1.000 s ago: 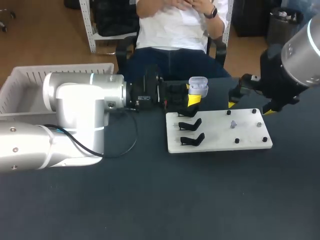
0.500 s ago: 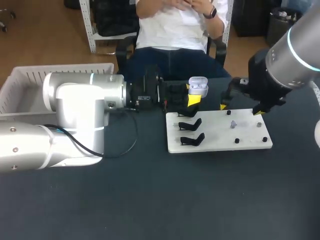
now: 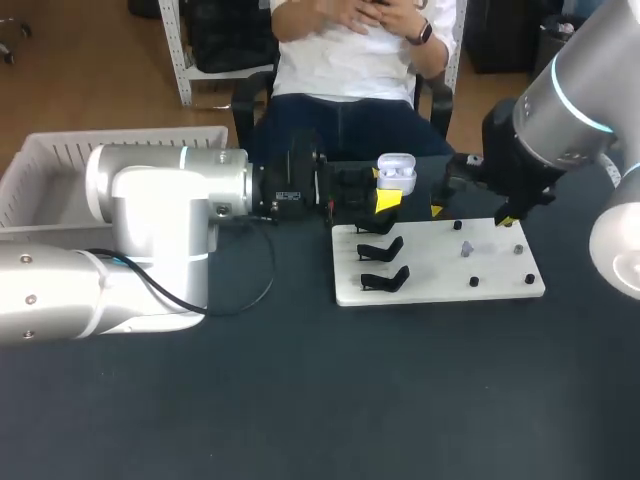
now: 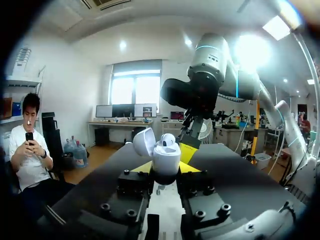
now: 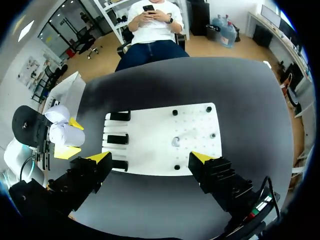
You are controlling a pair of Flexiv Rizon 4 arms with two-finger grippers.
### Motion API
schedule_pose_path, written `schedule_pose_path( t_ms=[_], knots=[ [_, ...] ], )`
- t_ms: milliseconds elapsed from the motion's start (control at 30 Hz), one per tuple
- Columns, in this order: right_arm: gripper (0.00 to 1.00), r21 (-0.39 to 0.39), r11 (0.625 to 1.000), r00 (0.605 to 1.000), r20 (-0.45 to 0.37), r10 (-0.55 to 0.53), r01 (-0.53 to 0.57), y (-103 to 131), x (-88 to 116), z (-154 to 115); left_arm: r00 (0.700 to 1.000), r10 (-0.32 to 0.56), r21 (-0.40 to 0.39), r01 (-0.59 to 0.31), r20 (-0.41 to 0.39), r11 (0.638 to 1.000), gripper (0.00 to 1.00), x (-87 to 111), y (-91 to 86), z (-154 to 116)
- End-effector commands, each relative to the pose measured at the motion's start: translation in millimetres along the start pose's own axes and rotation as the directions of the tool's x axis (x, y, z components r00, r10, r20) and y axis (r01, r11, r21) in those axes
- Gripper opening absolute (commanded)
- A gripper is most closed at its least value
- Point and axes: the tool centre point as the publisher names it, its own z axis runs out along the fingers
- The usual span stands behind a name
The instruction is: Pick up each earbud case from the left stands, insert the matching earbuds, close the lid, and place the case in the box.
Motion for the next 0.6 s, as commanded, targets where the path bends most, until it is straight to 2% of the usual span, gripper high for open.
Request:
schedule_pose_path(
  t_ms=[33,233,433,600],
  knots=[
    [1.00,0.014,1.000,1.000,-0.016,-0.006,0.006,2.9,-2.4,10.2,1.000,0.002,-0.004,-0.002,0.005,1.000,0.00,0.7,-0.6,0.1],
    [1.00,0.047,0.994,0.995,0.001,0.098,-0.098,-12.4,4.1,19.7,1.000,0.002,-0.004,-0.002,0.005,1.000,0.00,0.7,-0.6,0.1],
    [1.00,0.097,0.961,0.966,0.021,0.257,-0.258,-28.4,6.7,27.6,1.000,0.002,-0.004,-0.002,0.005,1.000,0.00,0.7,-0.6,0.1],
    [1.00,0.132,0.938,0.947,0.019,0.321,-0.321,-29.8,7.1,37.3,1.000,0.002,-0.004,-0.002,0.005,1.000,0.00,0.7,-0.6,0.1]
  ],
)
